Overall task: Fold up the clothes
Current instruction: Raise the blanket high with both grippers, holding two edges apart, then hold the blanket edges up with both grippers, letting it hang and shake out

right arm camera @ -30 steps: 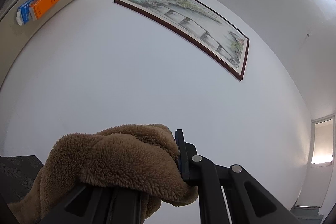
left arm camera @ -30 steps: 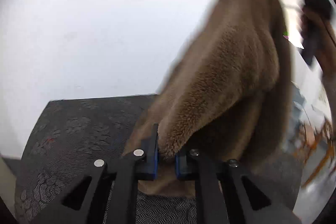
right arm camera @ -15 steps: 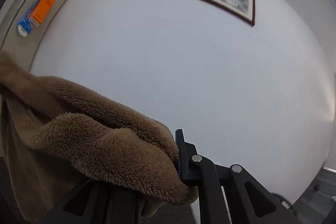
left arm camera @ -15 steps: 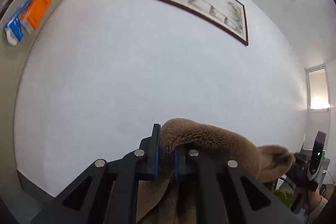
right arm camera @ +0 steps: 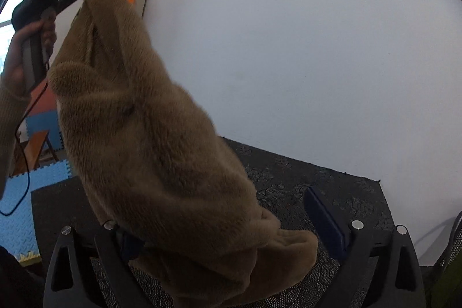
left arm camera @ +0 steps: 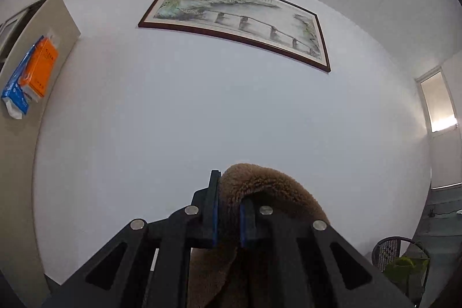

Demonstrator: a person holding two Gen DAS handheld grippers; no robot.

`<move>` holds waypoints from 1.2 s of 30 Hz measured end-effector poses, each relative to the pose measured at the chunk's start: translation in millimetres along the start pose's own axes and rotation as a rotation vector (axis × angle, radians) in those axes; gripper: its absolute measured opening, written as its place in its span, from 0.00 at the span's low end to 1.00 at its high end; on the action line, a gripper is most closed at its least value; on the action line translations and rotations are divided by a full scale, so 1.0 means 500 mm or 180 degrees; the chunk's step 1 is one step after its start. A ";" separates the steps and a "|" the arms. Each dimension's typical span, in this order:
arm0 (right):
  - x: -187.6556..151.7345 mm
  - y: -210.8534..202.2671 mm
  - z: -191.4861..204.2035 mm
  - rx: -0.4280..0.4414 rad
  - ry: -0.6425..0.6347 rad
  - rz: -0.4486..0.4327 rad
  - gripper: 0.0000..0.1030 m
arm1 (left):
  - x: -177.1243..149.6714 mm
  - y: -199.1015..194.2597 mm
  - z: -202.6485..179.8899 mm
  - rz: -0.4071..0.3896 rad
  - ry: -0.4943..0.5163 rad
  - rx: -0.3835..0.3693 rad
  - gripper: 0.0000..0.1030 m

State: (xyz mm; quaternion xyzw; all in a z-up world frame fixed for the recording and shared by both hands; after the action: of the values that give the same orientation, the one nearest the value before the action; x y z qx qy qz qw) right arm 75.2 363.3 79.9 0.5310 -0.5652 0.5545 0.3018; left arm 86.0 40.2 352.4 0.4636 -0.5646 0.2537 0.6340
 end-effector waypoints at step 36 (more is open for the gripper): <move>0.197 -0.068 0.025 0.0804 0.0744 -0.0496 0.20 | 0.238 -0.047 0.018 -0.0277 0.0451 0.0385 0.12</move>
State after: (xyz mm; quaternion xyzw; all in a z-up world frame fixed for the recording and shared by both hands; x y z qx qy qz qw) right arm 85.3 331.3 179.2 0.5388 -0.4094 0.6539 0.3384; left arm 129.4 -2.0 457.8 0.5060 -0.4813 0.2917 0.6536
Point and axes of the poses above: each gripper's, at about its wrist camera, not at the fingertips, and y roughly the way its jaws point, z to its left, x to its top, the point moved 9 cm from there along y, roughly the way its jaws point, and after that the axes turned 12 degrees about -x, right-handed, at the moved point
